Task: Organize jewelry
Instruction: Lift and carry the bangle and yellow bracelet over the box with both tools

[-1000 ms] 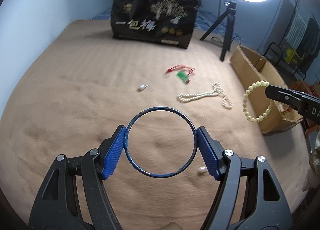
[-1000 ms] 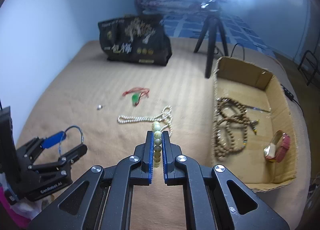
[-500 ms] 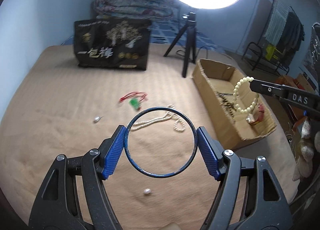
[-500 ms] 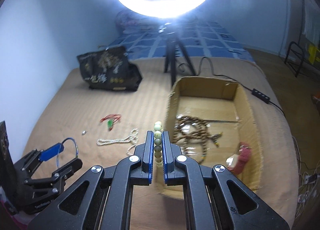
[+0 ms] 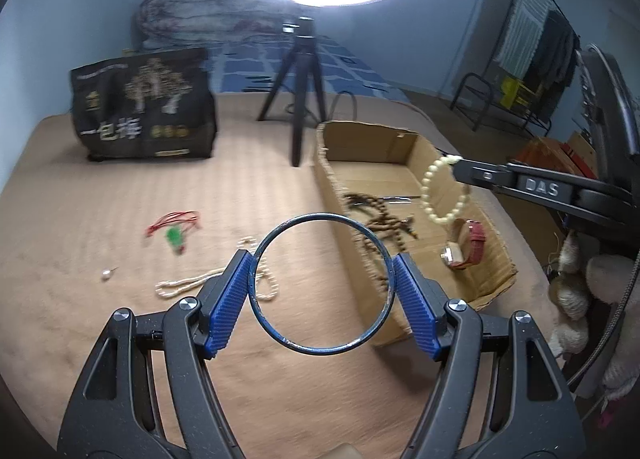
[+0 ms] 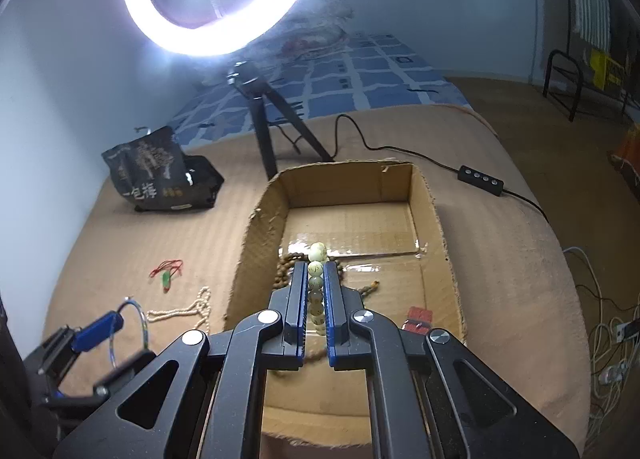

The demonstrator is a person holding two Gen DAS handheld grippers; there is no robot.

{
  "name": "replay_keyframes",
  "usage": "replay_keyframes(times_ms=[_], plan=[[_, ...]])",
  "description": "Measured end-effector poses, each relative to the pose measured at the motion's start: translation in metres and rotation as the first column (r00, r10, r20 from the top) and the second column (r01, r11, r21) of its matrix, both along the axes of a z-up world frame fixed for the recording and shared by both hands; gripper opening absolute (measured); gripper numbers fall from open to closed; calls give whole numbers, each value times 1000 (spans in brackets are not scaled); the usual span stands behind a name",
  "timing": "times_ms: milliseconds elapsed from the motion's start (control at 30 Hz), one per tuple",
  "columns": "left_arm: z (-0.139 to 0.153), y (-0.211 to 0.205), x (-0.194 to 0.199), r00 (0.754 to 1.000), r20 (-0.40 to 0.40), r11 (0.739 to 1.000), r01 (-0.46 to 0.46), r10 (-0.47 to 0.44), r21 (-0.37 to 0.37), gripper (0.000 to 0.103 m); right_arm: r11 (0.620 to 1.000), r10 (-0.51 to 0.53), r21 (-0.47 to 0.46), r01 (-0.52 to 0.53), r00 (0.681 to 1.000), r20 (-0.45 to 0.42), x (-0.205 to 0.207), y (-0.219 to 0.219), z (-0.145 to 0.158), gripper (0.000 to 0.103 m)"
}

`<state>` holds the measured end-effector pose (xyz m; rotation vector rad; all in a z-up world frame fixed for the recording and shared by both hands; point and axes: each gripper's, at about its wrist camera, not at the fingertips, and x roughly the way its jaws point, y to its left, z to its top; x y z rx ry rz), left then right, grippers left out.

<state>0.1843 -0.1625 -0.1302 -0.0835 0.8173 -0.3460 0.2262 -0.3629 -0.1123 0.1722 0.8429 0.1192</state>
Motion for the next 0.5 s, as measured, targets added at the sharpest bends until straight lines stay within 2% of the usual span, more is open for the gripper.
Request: replay_keyframes(times_ms=[233, 500], plan=[[-3, -35, 10, 999, -5, 999, 49, -49, -11, 73, 1000, -25, 16, 25, 1000, -5, 12, -17, -7, 6], [-12, -52, 20, 996, -49, 997, 77, -79, -31, 73, 999, -43, 29, 44, 999, -16, 19, -30, -15, 6]])
